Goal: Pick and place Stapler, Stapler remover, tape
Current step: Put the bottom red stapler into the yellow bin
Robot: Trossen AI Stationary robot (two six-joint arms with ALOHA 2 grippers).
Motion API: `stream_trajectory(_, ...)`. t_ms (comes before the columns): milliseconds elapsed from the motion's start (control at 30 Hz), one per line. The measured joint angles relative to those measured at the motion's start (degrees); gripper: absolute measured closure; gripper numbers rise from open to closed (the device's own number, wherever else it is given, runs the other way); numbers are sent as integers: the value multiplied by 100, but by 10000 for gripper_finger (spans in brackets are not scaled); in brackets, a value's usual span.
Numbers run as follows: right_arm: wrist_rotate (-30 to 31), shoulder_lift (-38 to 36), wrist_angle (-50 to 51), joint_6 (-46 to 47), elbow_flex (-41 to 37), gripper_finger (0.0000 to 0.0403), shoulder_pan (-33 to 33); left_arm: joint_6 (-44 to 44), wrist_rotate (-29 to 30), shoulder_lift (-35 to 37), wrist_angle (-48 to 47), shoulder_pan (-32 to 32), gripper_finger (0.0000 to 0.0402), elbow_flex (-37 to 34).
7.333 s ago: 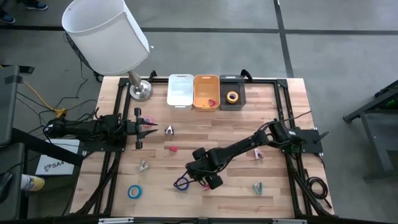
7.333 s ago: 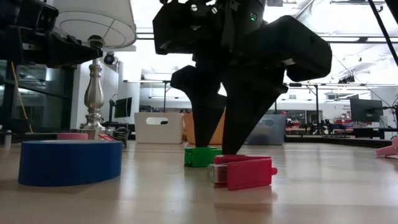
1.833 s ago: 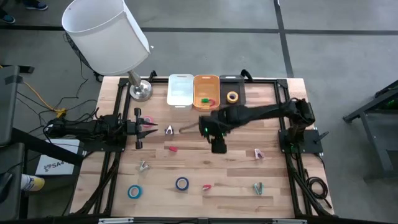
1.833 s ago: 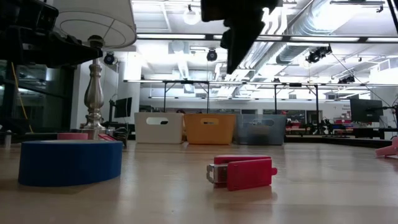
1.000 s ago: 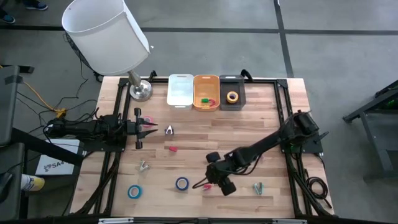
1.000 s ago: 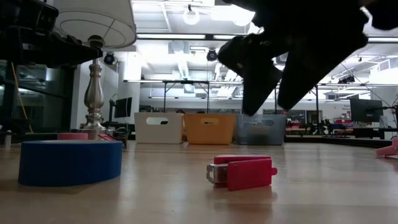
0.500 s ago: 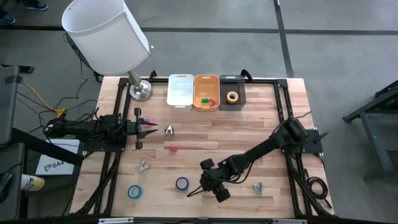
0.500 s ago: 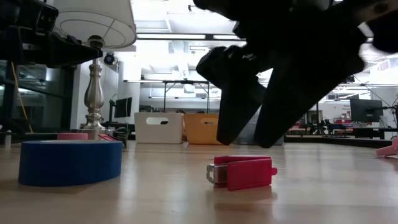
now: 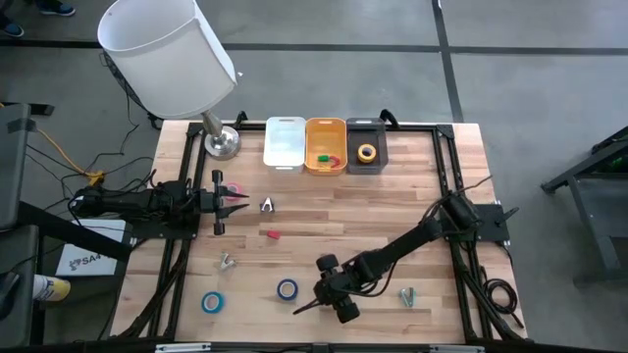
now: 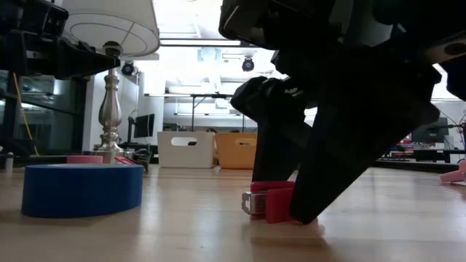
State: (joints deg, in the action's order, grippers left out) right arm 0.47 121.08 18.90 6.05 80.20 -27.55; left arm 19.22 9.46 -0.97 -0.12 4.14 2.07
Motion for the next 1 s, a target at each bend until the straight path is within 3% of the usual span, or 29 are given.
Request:
stream_trajectory(500, -160, -7, 149, -248, -1, 340, 137, 0, 2, -2, 0, 0, 305, 1)
stream_trajectory(733, -443, -274, 345, -252, -26, 340, 473, 0, 2, -1, 0, 0, 305, 1)
stream_trajectory(1000, -352, -1134, 1121, -1046, -22, 340, 1248, 0, 1, -1, 0, 0, 305, 1)
